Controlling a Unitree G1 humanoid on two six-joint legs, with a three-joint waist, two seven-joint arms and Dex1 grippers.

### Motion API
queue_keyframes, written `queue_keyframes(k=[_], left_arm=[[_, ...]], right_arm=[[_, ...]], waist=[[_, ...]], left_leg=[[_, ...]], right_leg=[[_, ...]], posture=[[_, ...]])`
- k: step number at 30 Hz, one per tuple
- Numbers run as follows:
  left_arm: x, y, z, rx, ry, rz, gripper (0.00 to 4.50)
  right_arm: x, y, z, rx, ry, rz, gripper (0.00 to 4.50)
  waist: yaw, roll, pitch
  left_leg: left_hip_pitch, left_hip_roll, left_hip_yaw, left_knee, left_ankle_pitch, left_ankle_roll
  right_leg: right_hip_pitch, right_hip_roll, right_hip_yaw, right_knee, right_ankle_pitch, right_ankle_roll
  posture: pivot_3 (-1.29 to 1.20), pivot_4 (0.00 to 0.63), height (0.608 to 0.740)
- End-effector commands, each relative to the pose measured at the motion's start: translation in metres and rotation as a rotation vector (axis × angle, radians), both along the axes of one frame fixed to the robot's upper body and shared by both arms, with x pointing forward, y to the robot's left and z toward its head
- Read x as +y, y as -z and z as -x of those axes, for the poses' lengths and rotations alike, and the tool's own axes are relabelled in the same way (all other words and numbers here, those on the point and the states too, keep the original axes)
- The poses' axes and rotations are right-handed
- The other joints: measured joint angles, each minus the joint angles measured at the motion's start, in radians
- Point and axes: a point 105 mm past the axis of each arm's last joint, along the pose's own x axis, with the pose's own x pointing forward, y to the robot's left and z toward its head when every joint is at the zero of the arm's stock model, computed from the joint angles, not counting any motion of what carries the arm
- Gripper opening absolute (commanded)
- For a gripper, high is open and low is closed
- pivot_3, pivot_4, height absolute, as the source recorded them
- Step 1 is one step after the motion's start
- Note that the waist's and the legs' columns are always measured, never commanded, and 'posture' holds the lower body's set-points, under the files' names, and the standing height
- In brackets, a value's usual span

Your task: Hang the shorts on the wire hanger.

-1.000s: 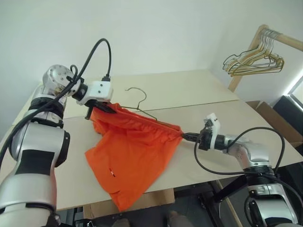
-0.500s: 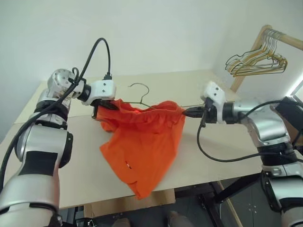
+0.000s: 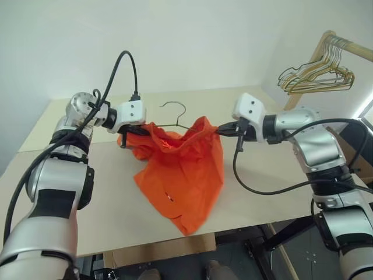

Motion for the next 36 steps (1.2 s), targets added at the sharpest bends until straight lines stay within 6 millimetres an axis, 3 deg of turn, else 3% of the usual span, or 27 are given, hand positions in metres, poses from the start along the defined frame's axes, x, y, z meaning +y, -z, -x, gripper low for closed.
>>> queue_keyframes(k=[1, 5, 8, 14, 22, 27, 36], left_arm=[[-0.007, -0.021, 0.001, -0.056, 0.037, 0.063, 0.0], [-0.007, -0.019, 0.002, -0.059, 0.05, 0.06, 0.0], [-0.008, -0.02, 0.003, -0.06, 0.056, 0.088, 0.0], [-0.009, -0.02, 0.007, -0.045, 0.088, 0.099, 0.0], [-0.014, -0.021, 0.009, -0.029, 0.114, 0.136, 0.0], [-0.019, -0.025, 0.011, -0.038, 0.145, 0.175, 0.0], [-0.025, -0.024, 0.015, -0.025, 0.193, 0.188, 0.0]], right_arm=[[0.01, -0.016, 0.0, -0.139, -0.039, 0.048, 0.01], [0.009, -0.01, -0.004, -0.156, -0.035, 0.086, 0.01], [0.007, -0.005, -0.003, -0.177, -0.055, 0.148, 0.66], [-0.001, -0.006, -0.013, -0.206, -0.009, 0.183, 2.6], [-0.006, -0.004, -0.018, -0.154, 0.005, 0.165, 2.6], [-0.002, -0.007, -0.006, -0.04, -0.096, 0.075, 2.6], [0.007, -0.009, -0.008, 0.055, -0.119, 0.002, 2.6]], waist=[[-0.001, 0.0, 0.0], [0.0, 0.0, 0.0], [0.0, 0.0, 0.0], [-0.001, 0.0, 0.0], [-0.002, 0.0, 0.0], [-0.003, 0.0, 0.0], [-0.003, 0.0, 0.0]], left_leg=[[0.0, 0.0, 0.0, 0.0, 0.0, 0.0], [0.0, 0.0, 0.0, 0.0, 0.0, 0.0], [0.0, 0.0, 0.0, 0.0, 0.0, 0.0], [0.0, 0.0, 0.0, 0.0, 0.0, 0.0], [0.0, 0.0, 0.0, 0.0, 0.0, 0.0], [0.0, 0.0, 0.0, 0.0, 0.0, 0.0], [0.001, 0.0, 0.0, 0.0, 0.0, 0.0]], right_leg=[[0.0, 0.0, 0.0, 0.0, 0.0, 0.0], [0.0, 0.0, 0.0, 0.0, 0.0, 0.0], [0.0, 0.0, 0.0, 0.0, 0.0, 0.0], [0.0, 0.0, 0.0, 0.0, 0.0, 0.0], [0.0, 0.0, 0.0, 0.0, 0.0, 0.0], [0.0, 0.0, 0.0, 0.0, 0.0, 0.0], [0.0, 0.0, 0.0, 0.001, 0.0, 0.0]], posture=[[-0.04, 0.0, 0.74], [-0.04, 0.0, 0.74], [-0.04, 0.0, 0.74], [-0.04, 0.0, 0.74], [-0.04, 0.0, 0.74], [-0.05, 0.0, 0.74], [-0.04, 0.0, 0.74]])
